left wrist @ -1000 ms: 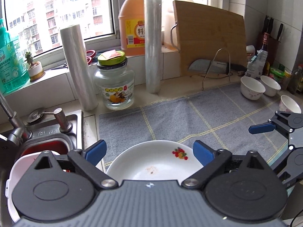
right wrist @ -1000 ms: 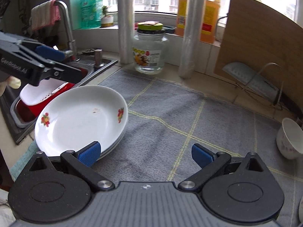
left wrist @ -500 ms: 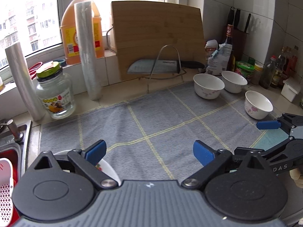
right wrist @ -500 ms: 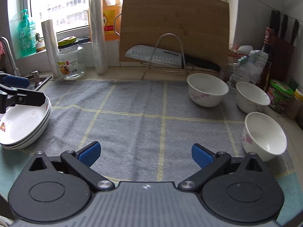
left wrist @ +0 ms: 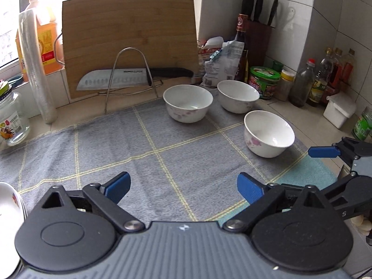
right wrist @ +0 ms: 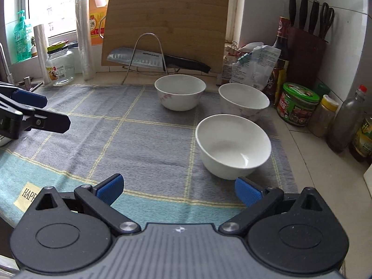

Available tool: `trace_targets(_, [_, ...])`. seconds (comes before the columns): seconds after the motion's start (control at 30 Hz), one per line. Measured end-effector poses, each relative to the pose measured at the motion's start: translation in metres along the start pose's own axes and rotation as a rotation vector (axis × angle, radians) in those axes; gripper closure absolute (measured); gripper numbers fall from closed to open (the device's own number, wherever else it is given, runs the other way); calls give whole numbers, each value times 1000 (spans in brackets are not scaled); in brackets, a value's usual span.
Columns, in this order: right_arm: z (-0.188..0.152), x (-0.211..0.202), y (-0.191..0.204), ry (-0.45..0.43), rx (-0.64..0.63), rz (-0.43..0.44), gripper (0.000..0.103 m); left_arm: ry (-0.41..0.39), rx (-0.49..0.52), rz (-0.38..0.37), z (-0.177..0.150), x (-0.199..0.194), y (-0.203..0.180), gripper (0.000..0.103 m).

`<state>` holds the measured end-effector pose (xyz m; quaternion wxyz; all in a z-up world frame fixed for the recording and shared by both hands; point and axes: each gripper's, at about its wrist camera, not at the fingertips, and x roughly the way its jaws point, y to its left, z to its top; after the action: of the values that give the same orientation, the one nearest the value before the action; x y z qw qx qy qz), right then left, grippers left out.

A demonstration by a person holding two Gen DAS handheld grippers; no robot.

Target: Organize plates and bowls

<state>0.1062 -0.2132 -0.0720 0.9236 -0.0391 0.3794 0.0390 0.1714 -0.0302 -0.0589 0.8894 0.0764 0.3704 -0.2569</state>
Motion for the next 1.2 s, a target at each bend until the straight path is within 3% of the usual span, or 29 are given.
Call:
trace_targets(0.17, [4, 9, -23, -14, 26, -8, 0, 10, 33, -9, 11, 14, -9, 5])
trace_targets(0.57, [38, 29, -44, -15, -4, -67, 0, -19, 54, -30, 38, 53, 13, 5])
trace_targets(0.9, [65, 64, -69, -3, -108, 41, 0, 8, -5, 57, 49, 71, 14, 5])
trace_targets(1.2, [63, 79, -100, 18, -145, 166, 0, 64, 78, 14, 55, 92, -22, 5])
